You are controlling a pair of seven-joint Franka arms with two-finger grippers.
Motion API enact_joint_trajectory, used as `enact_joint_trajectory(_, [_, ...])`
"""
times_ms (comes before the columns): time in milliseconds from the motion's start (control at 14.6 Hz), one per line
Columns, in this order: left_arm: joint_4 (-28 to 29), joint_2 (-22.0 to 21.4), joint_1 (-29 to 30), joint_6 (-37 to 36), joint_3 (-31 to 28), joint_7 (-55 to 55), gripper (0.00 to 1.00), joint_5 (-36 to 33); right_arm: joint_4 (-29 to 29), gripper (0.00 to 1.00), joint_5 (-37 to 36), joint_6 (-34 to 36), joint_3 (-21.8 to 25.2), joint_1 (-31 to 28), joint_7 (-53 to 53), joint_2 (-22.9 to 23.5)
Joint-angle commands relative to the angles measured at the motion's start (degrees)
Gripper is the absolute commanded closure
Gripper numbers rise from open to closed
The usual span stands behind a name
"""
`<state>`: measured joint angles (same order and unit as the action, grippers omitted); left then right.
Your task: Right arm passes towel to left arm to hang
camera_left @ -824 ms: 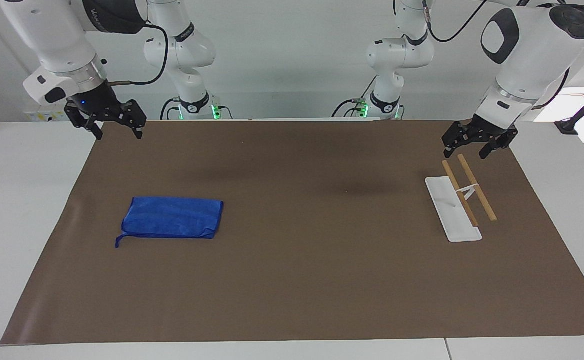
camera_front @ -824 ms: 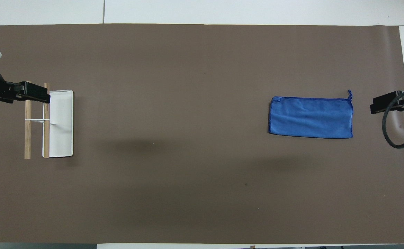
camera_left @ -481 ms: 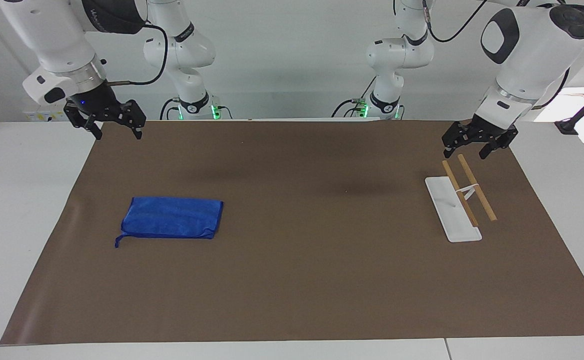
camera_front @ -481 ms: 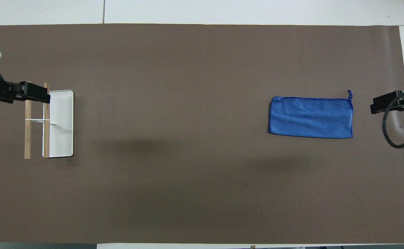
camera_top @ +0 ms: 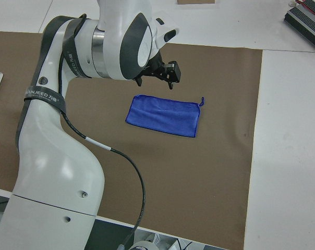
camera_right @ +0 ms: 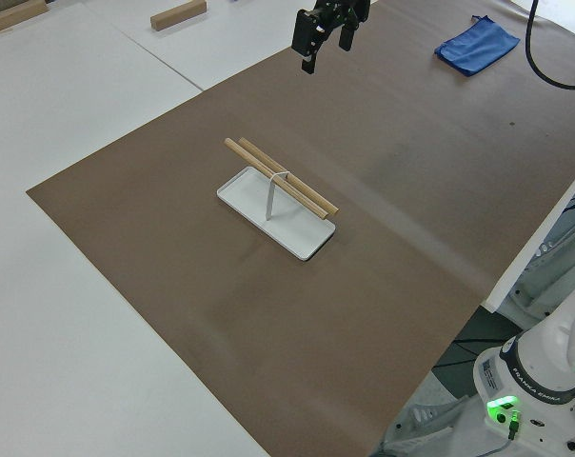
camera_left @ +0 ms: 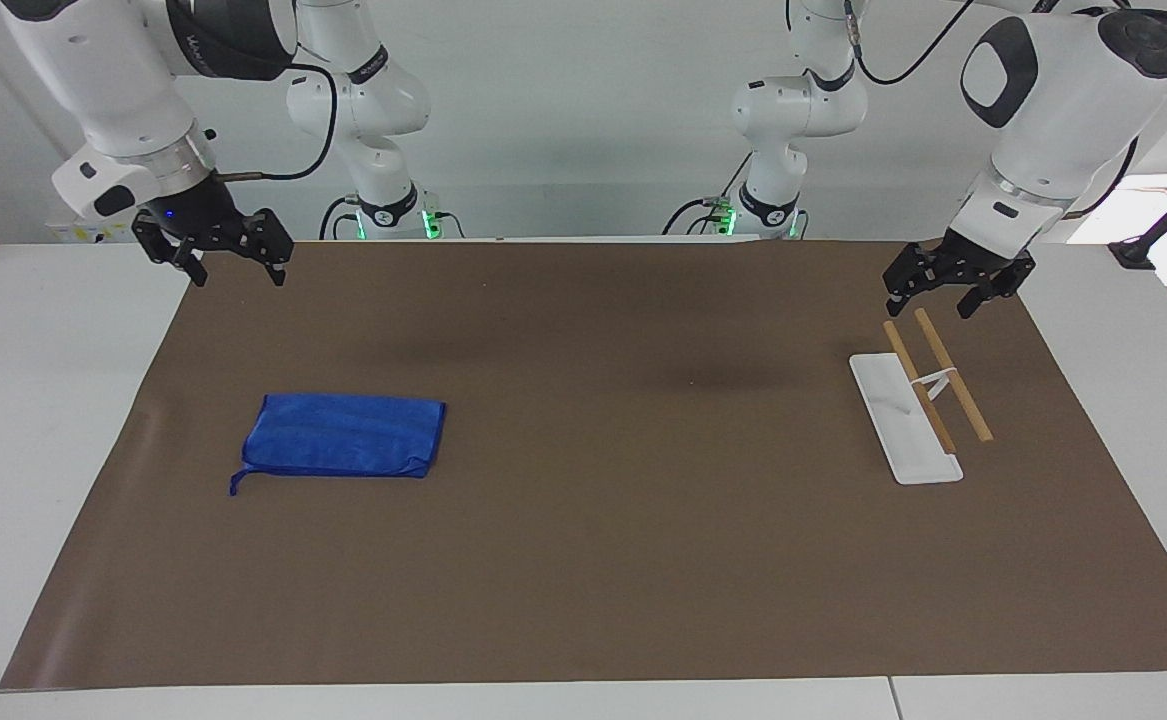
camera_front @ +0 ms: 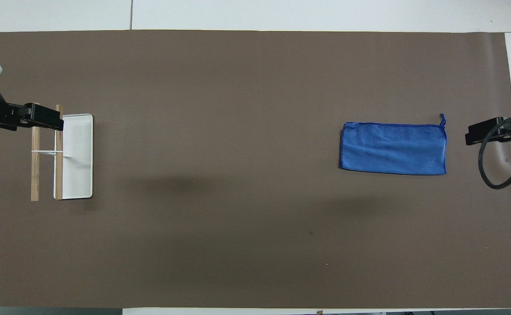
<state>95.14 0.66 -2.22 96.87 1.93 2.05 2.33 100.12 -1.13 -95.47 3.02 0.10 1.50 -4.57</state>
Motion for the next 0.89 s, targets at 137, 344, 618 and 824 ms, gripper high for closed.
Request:
enact_joint_trajectory(137, [-0.5, -0.4, 0.1, -0.9, 0.0, 0.2, 0.0, -1.1, 15.5, 0.0, 0.3, -17.2, 0.1, -3.1, 6.4, -5.2])
enact_joint_trajectory(344, [-0.4, -0.3, 0.1, -0.9, 0.0, 0.2, 0.0, -1.1, 16.8, 0.0, 0.6, -22.4, 0.1, -3.9, 11.1, -0.2])
enact_joint_trajectory(618, [-0.4, -0.4, 0.1, -1.0, 0.0, 0.2, 0.0, -1.1, 27.3, 0.0, 5.0, -37.8, 0.1, -2.9, 11.8, 2.5])
enact_joint_trajectory(824, [-0.4, -0.3, 0.1, -0.9, 0.0, 0.2, 0.0, -1.2, 30.8, 0.0, 5.0, -46.7, 0.1, -1.9, 13.4, 6.1])
